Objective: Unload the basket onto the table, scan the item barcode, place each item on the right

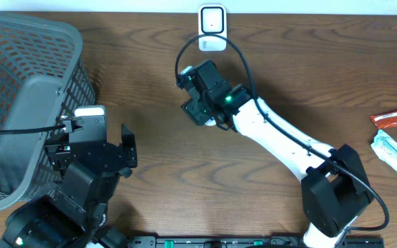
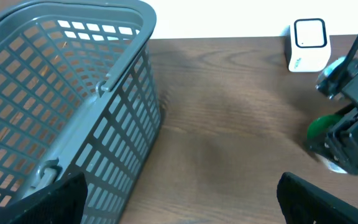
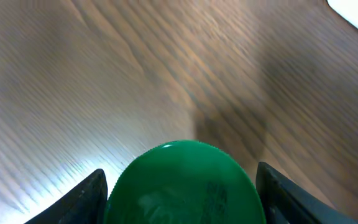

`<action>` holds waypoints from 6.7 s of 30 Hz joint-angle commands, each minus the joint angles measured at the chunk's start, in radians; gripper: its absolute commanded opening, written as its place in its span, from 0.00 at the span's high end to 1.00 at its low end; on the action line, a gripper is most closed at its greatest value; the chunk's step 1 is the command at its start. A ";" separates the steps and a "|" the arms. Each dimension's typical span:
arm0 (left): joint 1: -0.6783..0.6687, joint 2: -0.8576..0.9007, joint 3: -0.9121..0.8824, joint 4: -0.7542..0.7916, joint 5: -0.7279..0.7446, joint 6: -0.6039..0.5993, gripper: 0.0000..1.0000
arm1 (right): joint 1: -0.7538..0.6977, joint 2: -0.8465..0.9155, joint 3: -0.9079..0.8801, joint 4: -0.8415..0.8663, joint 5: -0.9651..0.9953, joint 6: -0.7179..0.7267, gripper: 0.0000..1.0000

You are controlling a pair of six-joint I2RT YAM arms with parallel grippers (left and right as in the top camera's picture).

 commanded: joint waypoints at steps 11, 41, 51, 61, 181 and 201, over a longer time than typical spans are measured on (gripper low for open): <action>0.003 -0.003 0.006 -0.002 -0.012 -0.005 0.02 | -0.037 0.009 -0.168 0.271 -0.144 0.024 0.53; 0.003 -0.003 0.006 -0.003 -0.012 -0.005 0.02 | -0.121 -0.471 -0.274 0.167 -0.135 0.609 0.01; 0.003 -0.003 0.006 -0.002 -0.012 -0.005 0.02 | -0.115 -0.720 -0.274 0.111 -0.133 0.677 0.01; 0.003 -0.003 0.006 -0.002 -0.012 -0.005 0.02 | -0.099 -0.544 -0.259 -0.004 -0.069 1.032 0.01; 0.003 -0.003 0.006 -0.002 -0.012 -0.004 0.02 | -0.072 0.289 0.814 -0.503 0.378 0.224 0.49; 0.003 -0.003 0.006 -0.002 -0.012 -0.005 0.02 | -0.203 0.357 0.601 0.224 0.362 -0.041 0.53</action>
